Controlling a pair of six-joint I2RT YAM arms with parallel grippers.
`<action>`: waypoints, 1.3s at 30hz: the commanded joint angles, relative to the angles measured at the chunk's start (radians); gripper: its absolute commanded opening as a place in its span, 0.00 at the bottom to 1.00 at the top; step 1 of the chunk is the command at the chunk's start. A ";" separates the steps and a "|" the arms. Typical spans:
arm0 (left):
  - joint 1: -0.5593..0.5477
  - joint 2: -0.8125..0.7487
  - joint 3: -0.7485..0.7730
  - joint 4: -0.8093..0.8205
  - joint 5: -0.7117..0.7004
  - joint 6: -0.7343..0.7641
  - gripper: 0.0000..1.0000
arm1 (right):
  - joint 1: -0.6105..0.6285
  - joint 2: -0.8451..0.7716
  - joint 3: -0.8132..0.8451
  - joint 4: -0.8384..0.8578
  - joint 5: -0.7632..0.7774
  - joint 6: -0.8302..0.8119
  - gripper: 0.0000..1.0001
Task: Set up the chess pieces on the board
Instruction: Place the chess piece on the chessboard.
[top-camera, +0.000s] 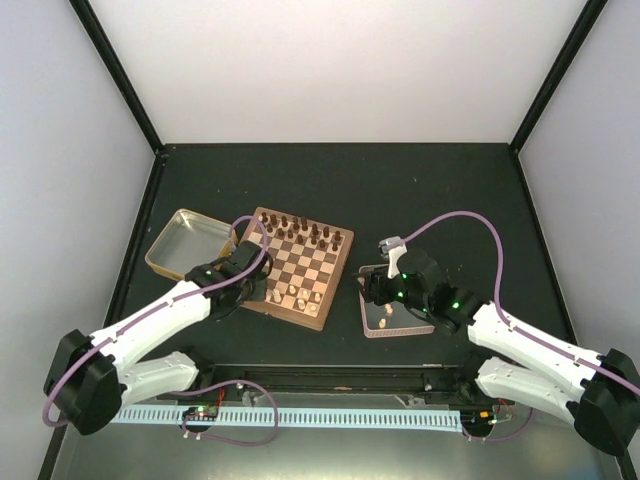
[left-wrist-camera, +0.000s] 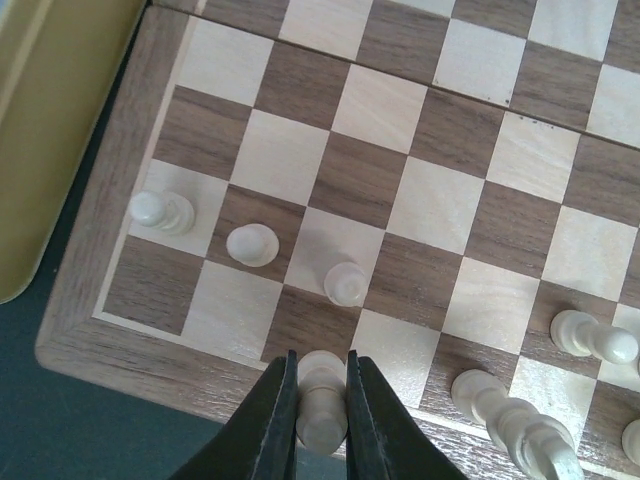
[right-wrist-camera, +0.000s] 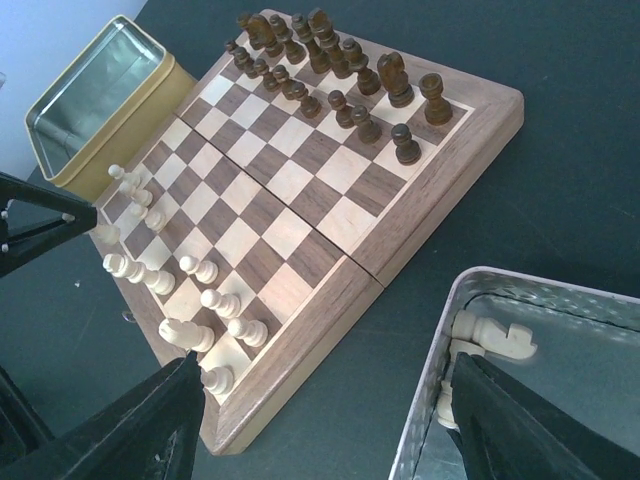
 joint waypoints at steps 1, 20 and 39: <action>0.005 0.021 -0.016 0.069 0.027 -0.012 0.02 | 0.005 -0.014 0.026 -0.013 0.032 0.016 0.68; 0.015 0.043 -0.082 0.131 0.006 -0.012 0.04 | 0.004 -0.012 0.021 -0.014 0.032 0.021 0.68; 0.022 0.046 -0.071 0.127 -0.005 0.005 0.25 | 0.005 -0.017 0.026 -0.028 0.027 0.034 0.68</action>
